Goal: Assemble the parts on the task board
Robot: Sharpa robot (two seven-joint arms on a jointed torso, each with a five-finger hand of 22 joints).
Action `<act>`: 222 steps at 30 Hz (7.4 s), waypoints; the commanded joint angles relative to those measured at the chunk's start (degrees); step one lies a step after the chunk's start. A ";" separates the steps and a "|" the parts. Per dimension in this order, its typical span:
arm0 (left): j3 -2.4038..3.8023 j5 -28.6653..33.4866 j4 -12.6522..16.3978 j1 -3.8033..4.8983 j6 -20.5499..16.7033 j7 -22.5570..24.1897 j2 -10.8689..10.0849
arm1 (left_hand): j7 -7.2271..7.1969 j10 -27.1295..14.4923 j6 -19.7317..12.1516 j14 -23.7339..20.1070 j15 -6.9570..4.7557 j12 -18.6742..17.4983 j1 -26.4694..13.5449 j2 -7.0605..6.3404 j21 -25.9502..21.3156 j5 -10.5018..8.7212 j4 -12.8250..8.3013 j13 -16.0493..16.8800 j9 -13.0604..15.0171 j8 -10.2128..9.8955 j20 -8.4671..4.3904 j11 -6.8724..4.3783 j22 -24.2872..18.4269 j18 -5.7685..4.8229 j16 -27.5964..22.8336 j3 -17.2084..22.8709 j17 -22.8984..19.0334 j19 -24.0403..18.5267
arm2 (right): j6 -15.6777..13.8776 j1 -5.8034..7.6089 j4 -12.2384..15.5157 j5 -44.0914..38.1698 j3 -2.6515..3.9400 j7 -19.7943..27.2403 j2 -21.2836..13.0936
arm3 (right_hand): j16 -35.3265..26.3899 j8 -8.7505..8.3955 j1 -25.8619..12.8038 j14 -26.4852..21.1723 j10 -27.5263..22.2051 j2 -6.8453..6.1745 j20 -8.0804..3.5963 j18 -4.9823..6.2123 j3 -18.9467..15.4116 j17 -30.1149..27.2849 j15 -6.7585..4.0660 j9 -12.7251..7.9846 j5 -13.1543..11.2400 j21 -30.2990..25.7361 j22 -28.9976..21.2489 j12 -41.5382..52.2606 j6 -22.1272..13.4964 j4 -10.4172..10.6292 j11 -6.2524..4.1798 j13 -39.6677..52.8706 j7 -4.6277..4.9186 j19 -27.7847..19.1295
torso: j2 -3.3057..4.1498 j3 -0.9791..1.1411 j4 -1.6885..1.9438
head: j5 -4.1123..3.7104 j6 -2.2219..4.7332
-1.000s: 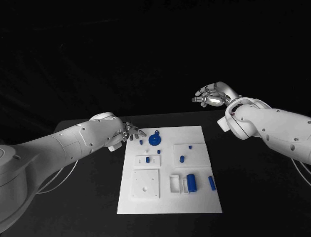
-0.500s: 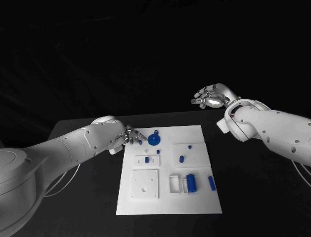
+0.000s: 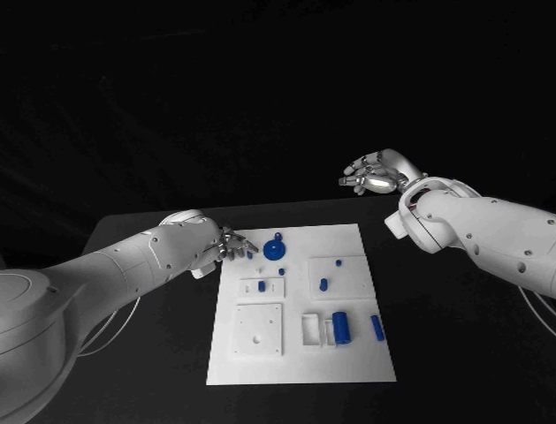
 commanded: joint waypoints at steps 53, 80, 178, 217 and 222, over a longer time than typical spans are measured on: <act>0.06 4.12 -0.62 -0.89 0.22 3.52 0.03 | -0.02 0.46 2.35 0.01 0.25 -0.24 5.40 17.55 -0.56 6.38 -12.52 0.64 -3.90 1.84 -6.11 -0.04 1.86 -1.70 0.44 -0.09 0.11 -0.30 | 0.74 0.01 0.19 -0.01 0.05 0.28 0.08 | -0.41 0.28 0.55 0.39 0.40 0.08 0.40 0.86 -0.43 0.05 0.22 -0.12 0.27 -0.27 0.00 -0.22 -0.09 0.04 0.15 -0.30 0.32 0.15 | 0.02 0.02 0.14 | -0.16 -0.36; -0.14 6.40 22.79 1.58 -1.12 -0.24 -13.85 | -1.56 5.45 7.76 3.27 -0.59 -0.90 -2.60 16.05 -0.14 3.31 -11.50 0.37 -6.61 4.60 -6.98 -1.37 2.88 -1.77 1.53 14.48 0.44 2.87 | 1.37 -0.01 -0.37 -0.01 0.03 -0.08 -0.58 | -0.65 0.32 0.81 0.43 0.43 0.04 0.41 0.86 -0.32 0.15 0.23 -0.29 1.61 -0.50 0.08 -0.19 -0.11 0.14 0.17 -0.78 0.33 0.17 | -0.63 -0.22 0.67 | -0.03 -0.77; -4.99 -15.69 33.02 -2.90 -17.29 -0.43 -15.95 | -3.49 10.57 11.26 8.51 -2.64 0.64 -4.30 14.07 3.53 6.95 -11.32 1.71 -4.70 7.97 -8.34 -3.32 2.90 -0.54 3.28 16.52 1.81 7.28 | 1.54 -0.27 0.80 0.00 0.02 0.01 -1.35 | -1.05 0.48 0.68 0.58 0.51 0.22 0.46 0.86 -0.55 0.48 0.25 -0.64 4.42 -0.88 0.38 0.09 -0.08 0.56 0.18 -1.68 0.33 0.30 | -0.68 -0.27 0.68 | 0.08 -2.38; -4.98 -16.48 32.75 -3.11 -13.72 -0.86 -15.79 | -3.44 10.61 11.11 8.54 -2.64 0.59 -3.91 13.10 3.56 6.64 -10.94 1.78 -4.59 7.95 -8.32 -3.24 2.87 -0.53 3.13 16.54 1.83 7.28 | 1.61 -0.32 0.81 0.05 0.02 0.02 -1.20 | -1.10 0.50 0.59 0.60 0.51 0.23 0.45 0.86 -0.62 0.53 0.24 -0.69 4.50 -0.94 0.43 0.13 -0.07 0.64 0.17 -1.80 0.33 0.32 | -0.63 -0.26 0.67 | 0.03 -2.58; -4.98 -16.29 32.52 -3.13 -13.72 -0.87 -15.71 | -3.42 10.71 11.14 8.62 -2.63 0.58 -3.15 11.30 3.57 2.09 -9.69 1.96 -4.47 7.99 -8.37 -3.18 2.81 -0.41 3.03 16.41 1.94 7.33 | 1.61 -0.32 0.80 0.05 0.02 0.02 -1.18 | -1.11 0.50 0.59 0.60 0.51 0.23 0.45 0.86 -0.62 0.53 0.24 -0.69 4.50 -0.95 0.43 0.14 -0.07 0.64 0.17 -1.81 0.33 0.32 | -0.65 -0.25 0.63 | 0.05 -2.61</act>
